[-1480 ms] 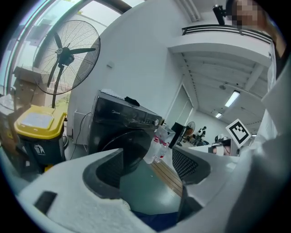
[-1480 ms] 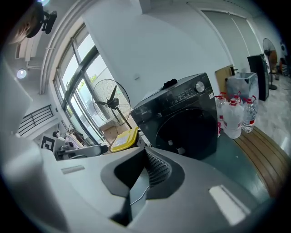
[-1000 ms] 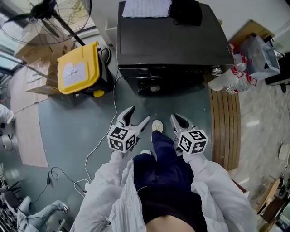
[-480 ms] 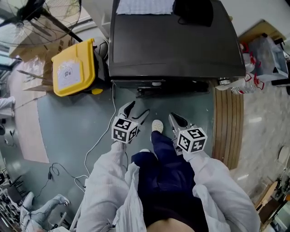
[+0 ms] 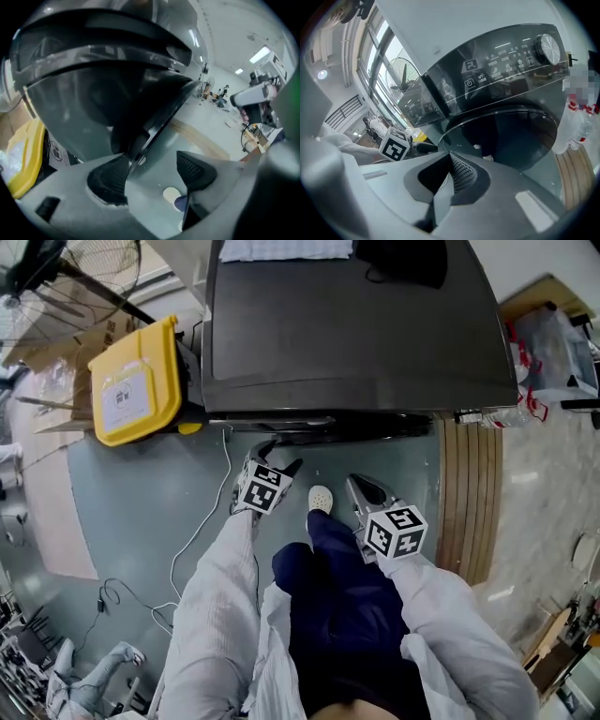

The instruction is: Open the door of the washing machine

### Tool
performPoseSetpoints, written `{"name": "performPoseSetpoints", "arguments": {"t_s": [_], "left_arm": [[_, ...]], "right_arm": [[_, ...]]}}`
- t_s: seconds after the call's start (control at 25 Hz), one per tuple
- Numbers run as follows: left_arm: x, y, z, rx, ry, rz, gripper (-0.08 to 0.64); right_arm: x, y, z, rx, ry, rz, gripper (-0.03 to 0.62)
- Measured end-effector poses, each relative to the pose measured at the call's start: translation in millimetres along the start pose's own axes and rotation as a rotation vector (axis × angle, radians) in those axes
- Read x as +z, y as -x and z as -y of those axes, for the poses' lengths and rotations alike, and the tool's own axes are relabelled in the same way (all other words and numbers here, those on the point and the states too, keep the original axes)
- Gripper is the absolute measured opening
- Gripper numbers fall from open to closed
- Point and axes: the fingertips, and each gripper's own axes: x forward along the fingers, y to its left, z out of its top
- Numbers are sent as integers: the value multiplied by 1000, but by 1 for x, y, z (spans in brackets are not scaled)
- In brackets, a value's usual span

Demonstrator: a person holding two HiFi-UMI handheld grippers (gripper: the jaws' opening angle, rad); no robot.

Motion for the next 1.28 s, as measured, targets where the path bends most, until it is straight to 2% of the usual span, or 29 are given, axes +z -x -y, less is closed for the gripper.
{"name": "performPoseSetpoints", "arguments": {"t_s": [0.12, 0.24, 0.32, 0.4, 0.76, 0.96, 1.28], "left_arm": [[-2, -16, -7, 12, -61, -37, 305], [-2, -25, -11, 25, -133, -70, 231], [-1, -31, -11, 37, -180, -88, 207], [-1, -33, -11, 46, -195, -101, 193], [-8, -30, -7, 52, -214, -120, 181], [-23, -24, 10, 63, -205, -114, 173], [-64, -13, 57, 5, -117, -95, 153]], "right_arm": [[-5, -2, 5, -10, -6, -14, 8], [-8, -2, 9, -15, -10, -21, 8], [-10, -2, 12, -19, -11, -27, 9], [-11, -1, 14, -20, -10, -31, 9], [-15, 0, 10, -37, -25, -7, 9], [-28, 10, 0, -47, -39, -1, 8], [-54, 40, -16, -89, -62, 47, 8]]}}
